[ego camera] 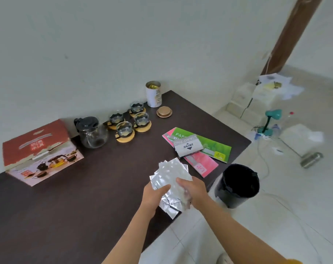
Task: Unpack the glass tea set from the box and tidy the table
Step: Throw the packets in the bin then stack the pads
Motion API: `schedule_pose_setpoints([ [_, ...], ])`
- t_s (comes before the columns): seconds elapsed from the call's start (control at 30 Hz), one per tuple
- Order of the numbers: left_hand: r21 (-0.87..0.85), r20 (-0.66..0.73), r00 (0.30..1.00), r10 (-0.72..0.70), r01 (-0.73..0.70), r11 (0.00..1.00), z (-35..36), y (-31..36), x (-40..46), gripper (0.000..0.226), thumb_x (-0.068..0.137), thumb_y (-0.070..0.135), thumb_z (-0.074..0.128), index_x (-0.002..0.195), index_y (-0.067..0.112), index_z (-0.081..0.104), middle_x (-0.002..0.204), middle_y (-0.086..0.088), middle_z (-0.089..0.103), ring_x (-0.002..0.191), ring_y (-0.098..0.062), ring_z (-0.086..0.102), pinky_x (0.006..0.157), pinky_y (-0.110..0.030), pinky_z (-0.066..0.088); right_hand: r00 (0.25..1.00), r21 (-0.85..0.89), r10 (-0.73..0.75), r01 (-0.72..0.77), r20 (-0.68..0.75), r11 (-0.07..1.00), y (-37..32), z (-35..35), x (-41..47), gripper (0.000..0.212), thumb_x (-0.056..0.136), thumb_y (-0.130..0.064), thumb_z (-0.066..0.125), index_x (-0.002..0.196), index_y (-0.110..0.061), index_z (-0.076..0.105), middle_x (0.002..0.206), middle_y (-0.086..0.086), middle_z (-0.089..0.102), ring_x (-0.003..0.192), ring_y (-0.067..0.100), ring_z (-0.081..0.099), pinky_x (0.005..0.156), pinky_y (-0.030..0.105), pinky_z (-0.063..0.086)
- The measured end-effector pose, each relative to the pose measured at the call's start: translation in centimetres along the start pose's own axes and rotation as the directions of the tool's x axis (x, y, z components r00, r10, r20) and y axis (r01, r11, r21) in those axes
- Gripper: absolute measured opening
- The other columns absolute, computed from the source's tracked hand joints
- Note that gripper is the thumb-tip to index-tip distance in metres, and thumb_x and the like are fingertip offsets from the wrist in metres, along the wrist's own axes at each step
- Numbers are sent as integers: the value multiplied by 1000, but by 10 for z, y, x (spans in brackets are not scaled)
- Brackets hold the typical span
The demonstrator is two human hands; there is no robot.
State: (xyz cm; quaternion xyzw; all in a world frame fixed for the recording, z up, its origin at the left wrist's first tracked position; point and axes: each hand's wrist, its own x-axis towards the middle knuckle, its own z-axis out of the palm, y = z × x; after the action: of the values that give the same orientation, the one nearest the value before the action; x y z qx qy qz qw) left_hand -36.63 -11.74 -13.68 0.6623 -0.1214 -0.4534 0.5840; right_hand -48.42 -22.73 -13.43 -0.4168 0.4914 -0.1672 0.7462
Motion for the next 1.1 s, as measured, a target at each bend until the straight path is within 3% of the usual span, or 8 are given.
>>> schedule_pose_setpoints([
  [0.07,50,76,997,-19,15,999,52,-2,11,31,77,1,72,106,12,66,96,-6,74,91,-24,70,83,-39,55,998,33,-7,9,-68,999,-12,-52,5,28,72,-11,79,95,-1,67,71,11,67,47,22,58,37,21,42],
  [0.13,84,134,991,-30,19,996,104,-5,19,34,76,0,72,108,10,65,97,-8,73,89,-24,70,77,-36,56,993,61,-11,18,-115,998,-22,-102,11,44,63,-14,84,100,1,66,76,17,68,54,27,59,45,26,47],
  [0.3,197,237,971,-43,-5,980,223,-24,35,47,69,16,75,113,16,62,103,-7,72,95,-24,69,85,-44,55,965,92,4,21,-262,996,-37,-221,20,21,76,-4,75,93,-1,65,51,2,57,32,10,42,34,17,31],
  [0.47,306,275,955,-110,22,952,305,-60,43,35,71,17,76,105,21,66,96,-2,73,86,-18,70,71,-32,55,928,126,63,-17,-367,992,-33,-313,22,31,70,-7,81,97,-4,67,73,11,69,46,16,61,44,22,47],
  [0.63,430,240,928,-284,160,888,347,-86,64,22,75,10,77,95,15,71,89,-6,74,84,-24,71,81,-44,56,891,156,122,-59,-438,986,-15,-360,40,32,66,-5,84,93,-4,68,89,14,73,75,28,72,62,35,57],
  [0.9,513,186,882,-434,290,808,394,-99,139,21,77,7,75,96,10,68,87,-6,73,80,-20,70,65,-25,52,859,157,211,-154,-466,976,-8,-394,112,22,81,-8,70,102,-6,67,97,13,71,86,29,70,78,43,58],
  [1.0,580,134,866,-482,326,746,408,-106,178,29,73,18,78,97,10,65,95,-9,70,82,-20,67,68,-29,52,838,150,247,-198,-486,969,-14,-403,147,24,82,-9,69,105,-7,66,100,12,70,87,27,69,78,41,58],
  [1.1,637,43,862,-505,365,678,426,-111,212,57,65,35,79,110,8,55,109,-9,63,90,-21,61,73,-30,50,809,120,271,-245,-522,962,-18,-415,185,32,80,-13,71,110,-7,63,108,12,68,91,26,67,85,43,56],
])
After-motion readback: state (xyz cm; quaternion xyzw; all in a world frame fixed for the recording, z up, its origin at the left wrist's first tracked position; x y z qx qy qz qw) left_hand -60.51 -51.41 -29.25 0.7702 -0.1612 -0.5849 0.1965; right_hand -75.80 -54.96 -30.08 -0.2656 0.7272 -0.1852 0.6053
